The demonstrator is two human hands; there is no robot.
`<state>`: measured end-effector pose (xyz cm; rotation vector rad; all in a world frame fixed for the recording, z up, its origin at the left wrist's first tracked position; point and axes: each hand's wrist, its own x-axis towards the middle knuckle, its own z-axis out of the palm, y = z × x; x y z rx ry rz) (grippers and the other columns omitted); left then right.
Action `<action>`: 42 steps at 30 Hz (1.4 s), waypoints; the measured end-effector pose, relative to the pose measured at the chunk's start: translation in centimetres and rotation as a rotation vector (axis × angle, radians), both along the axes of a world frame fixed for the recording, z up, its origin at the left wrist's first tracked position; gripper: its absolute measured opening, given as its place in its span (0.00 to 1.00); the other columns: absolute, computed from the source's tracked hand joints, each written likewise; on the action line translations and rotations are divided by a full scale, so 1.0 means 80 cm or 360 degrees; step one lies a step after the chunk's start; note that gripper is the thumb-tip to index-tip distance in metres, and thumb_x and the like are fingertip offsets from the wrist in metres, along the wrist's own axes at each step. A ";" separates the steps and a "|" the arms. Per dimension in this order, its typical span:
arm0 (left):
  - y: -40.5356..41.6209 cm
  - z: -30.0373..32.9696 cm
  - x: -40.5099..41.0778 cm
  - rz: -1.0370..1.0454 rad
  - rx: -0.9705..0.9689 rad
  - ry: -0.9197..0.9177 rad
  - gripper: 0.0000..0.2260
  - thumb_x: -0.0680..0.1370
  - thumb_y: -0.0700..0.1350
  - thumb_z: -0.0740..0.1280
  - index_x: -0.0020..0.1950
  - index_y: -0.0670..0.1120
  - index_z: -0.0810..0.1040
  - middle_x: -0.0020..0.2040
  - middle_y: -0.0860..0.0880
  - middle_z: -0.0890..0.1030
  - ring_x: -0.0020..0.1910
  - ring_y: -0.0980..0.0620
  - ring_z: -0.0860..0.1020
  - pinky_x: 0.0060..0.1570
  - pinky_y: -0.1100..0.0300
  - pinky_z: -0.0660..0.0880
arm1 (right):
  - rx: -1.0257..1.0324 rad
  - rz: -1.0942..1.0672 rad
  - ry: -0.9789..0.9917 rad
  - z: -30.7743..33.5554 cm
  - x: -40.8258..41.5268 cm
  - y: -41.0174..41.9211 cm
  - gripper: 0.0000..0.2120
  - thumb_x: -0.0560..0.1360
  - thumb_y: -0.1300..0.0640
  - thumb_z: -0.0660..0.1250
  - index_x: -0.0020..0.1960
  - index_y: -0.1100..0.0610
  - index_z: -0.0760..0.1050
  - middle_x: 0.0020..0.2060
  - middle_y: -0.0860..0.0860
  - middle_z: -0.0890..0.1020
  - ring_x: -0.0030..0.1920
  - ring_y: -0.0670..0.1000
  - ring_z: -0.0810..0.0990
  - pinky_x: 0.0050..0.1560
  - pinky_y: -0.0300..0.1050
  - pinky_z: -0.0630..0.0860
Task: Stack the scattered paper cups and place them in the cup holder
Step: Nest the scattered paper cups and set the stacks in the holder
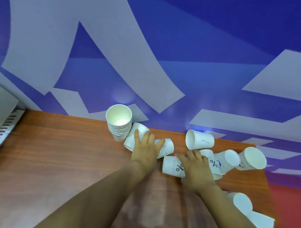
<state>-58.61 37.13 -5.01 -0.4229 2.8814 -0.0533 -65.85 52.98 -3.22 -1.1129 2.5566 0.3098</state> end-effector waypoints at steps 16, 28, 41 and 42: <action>-0.028 0.083 0.205 0.0441 0.1003 0.0479 0.31 0.72 0.50 0.70 0.71 0.48 0.60 0.61 0.48 0.65 0.60 0.43 0.69 0.58 0.56 0.67 | -0.0342 -0.0256 -0.0368 0.119 0.128 -0.019 0.33 0.69 0.44 0.69 0.70 0.49 0.61 0.62 0.51 0.64 0.57 0.54 0.75 0.56 0.45 0.72; -0.127 0.117 0.384 0.0597 0.0933 0.0585 0.27 0.71 0.53 0.71 0.67 0.52 0.67 0.64 0.51 0.64 0.63 0.48 0.66 0.59 0.59 0.68 | -0.0632 -0.0163 -0.0539 0.105 0.290 -0.122 0.35 0.65 0.45 0.70 0.68 0.46 0.60 0.61 0.46 0.68 0.61 0.53 0.71 0.56 0.47 0.72; -0.349 0.133 0.546 0.0457 0.0909 0.0780 0.26 0.70 0.56 0.65 0.68 0.54 0.69 0.66 0.52 0.68 0.65 0.50 0.67 0.65 0.56 0.66 | -0.0828 -0.0297 -0.0523 0.107 0.445 -0.324 0.32 0.66 0.48 0.71 0.68 0.44 0.66 0.61 0.44 0.68 0.62 0.51 0.68 0.61 0.43 0.69; -0.364 0.134 0.553 0.0445 0.0891 0.0783 0.27 0.70 0.57 0.64 0.69 0.54 0.69 0.66 0.51 0.68 0.66 0.50 0.67 0.65 0.55 0.66 | -0.0814 -0.0301 -0.0526 0.104 0.454 -0.337 0.33 0.66 0.48 0.71 0.68 0.44 0.65 0.61 0.45 0.68 0.62 0.52 0.68 0.61 0.43 0.69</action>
